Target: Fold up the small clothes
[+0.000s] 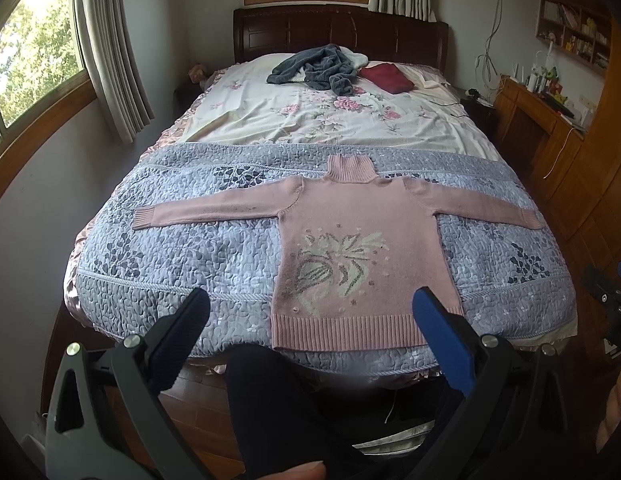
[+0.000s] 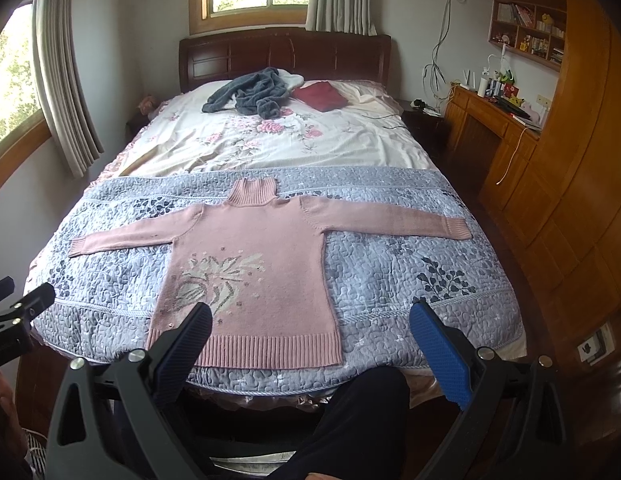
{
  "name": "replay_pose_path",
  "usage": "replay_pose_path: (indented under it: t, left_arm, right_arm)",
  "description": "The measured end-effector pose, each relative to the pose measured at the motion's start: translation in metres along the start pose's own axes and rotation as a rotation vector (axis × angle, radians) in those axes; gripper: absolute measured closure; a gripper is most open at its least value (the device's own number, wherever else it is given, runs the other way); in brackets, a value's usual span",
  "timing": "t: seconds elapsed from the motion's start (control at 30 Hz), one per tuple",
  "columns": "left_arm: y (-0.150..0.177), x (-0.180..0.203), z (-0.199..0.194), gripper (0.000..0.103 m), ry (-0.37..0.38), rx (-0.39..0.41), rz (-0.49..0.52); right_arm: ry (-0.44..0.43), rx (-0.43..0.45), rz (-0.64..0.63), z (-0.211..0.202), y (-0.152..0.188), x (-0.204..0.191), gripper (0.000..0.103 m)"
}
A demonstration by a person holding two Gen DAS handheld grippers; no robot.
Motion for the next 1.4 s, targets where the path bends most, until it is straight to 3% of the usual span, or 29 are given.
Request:
replay_pose_path:
  t: [1.4]
  left_arm:
    - [-0.011, -0.006, -0.011, 0.003, -0.011, 0.015, -0.008]
  right_arm:
    - [-0.013, -0.001, -0.009, 0.0, -0.007, -0.004, 0.004]
Point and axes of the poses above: each gripper's, at about its wrist camera, not at the fingertips, and z roughly the way its jaws point, x to its right, y to its underside, the point moved 4 cm from there along z, roughly the way its jaws point, and after that the axes turned 8 degrees about y, right-handed, at the moved point
